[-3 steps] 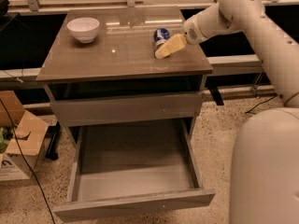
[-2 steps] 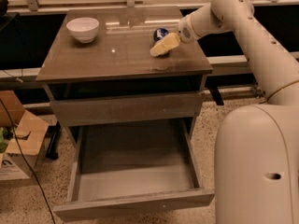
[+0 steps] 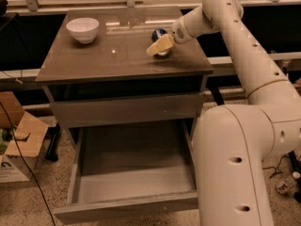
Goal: Place pepsi can into middle drawer
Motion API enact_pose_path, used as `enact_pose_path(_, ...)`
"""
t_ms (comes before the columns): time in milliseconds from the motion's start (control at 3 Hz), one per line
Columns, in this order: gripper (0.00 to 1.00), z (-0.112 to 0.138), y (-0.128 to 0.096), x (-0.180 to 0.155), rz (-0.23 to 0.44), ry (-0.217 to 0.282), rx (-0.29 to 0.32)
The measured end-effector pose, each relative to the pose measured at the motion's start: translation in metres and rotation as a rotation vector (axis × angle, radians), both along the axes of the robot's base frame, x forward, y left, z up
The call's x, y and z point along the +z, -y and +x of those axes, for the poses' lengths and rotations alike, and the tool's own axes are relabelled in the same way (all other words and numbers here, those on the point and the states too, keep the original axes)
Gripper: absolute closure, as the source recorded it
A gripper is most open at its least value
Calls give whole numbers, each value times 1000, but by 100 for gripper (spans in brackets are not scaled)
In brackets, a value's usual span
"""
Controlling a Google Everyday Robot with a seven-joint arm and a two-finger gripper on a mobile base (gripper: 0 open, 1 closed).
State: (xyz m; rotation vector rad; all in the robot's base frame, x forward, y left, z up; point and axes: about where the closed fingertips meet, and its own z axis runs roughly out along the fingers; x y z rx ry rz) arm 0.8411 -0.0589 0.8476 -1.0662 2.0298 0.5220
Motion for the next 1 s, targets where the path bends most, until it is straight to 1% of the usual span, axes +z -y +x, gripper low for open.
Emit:
enact_pose_path(333,42,4,-2,-7,-7,-21,-8)
enact_pose_path(667,65,6,-3,-7,-27,-23,-8)
enact_pose_path(1000,89,-2,-6,14,-68,21,28)
